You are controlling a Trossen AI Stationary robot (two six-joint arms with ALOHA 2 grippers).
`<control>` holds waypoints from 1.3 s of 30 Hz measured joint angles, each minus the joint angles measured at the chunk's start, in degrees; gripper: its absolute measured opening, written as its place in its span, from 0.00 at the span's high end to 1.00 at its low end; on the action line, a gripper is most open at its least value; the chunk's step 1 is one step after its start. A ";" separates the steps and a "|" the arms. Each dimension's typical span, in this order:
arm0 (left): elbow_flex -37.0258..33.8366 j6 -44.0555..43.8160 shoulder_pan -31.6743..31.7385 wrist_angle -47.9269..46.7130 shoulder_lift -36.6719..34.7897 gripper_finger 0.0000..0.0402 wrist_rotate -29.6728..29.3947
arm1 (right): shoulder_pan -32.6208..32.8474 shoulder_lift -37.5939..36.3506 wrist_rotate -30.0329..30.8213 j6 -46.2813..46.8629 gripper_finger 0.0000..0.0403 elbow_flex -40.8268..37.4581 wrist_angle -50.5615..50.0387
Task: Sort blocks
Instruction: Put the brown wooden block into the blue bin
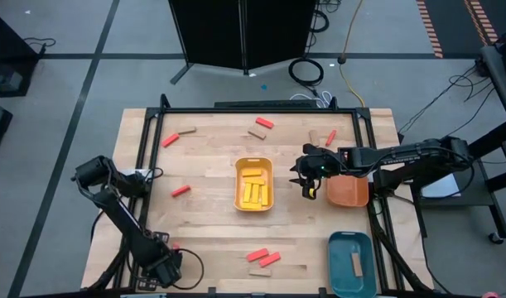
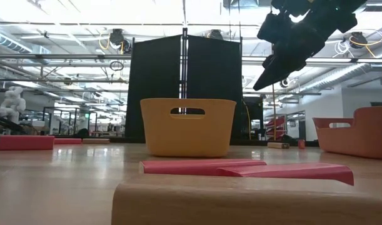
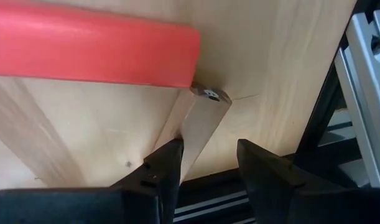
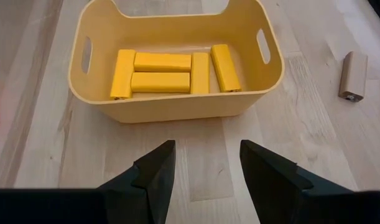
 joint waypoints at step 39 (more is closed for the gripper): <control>-1.31 7.25 0.90 -8.71 -5.25 0.52 -11.80 | 0.00 0.00 -0.13 -0.07 0.57 0.01 -0.06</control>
